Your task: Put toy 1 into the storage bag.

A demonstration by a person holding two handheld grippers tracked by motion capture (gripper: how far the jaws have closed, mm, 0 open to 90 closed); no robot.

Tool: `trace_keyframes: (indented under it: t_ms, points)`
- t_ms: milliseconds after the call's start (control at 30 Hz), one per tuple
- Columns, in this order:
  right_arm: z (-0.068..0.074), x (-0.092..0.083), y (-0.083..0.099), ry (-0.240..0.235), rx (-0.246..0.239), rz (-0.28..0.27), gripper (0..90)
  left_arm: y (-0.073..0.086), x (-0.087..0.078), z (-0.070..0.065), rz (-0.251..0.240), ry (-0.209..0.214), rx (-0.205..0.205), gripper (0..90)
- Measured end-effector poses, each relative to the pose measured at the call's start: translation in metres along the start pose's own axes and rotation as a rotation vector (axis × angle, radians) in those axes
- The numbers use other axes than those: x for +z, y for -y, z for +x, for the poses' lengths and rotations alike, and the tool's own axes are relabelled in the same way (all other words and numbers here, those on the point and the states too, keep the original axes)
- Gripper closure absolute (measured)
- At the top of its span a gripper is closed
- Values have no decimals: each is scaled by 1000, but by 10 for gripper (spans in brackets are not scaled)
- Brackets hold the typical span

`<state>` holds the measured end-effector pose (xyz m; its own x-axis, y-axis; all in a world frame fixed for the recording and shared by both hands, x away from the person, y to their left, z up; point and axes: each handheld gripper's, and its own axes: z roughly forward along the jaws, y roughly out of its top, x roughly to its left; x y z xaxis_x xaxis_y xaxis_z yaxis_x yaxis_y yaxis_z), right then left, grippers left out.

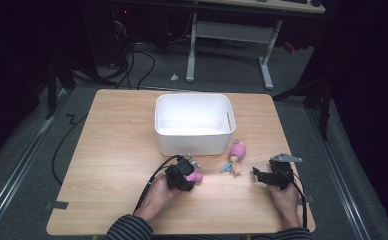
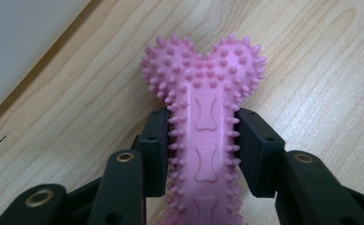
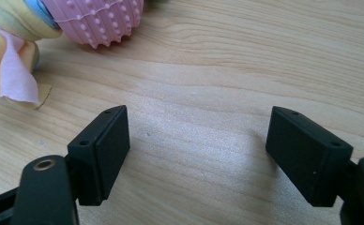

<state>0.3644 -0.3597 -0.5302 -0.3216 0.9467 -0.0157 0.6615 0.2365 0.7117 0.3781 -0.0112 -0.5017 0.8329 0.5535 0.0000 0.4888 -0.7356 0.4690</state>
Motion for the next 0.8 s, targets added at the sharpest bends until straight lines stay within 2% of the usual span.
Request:
trace_keyframes:
  t_ms: [233,467,600,800]
  points:
    - [0,0,0,0,0,0,221,1,-5,0,-14,26,-2,587]
    - [0,0,0,-2,-3,-1,222,2,-15,4,-61,60,-24,588]
    - [0,0,0,-2,-4,-1,222,3,-20,6,-61,51,-22,588]
    - [0,0,0,-4,-5,-1,221,3,-29,6,-85,69,-25,588]
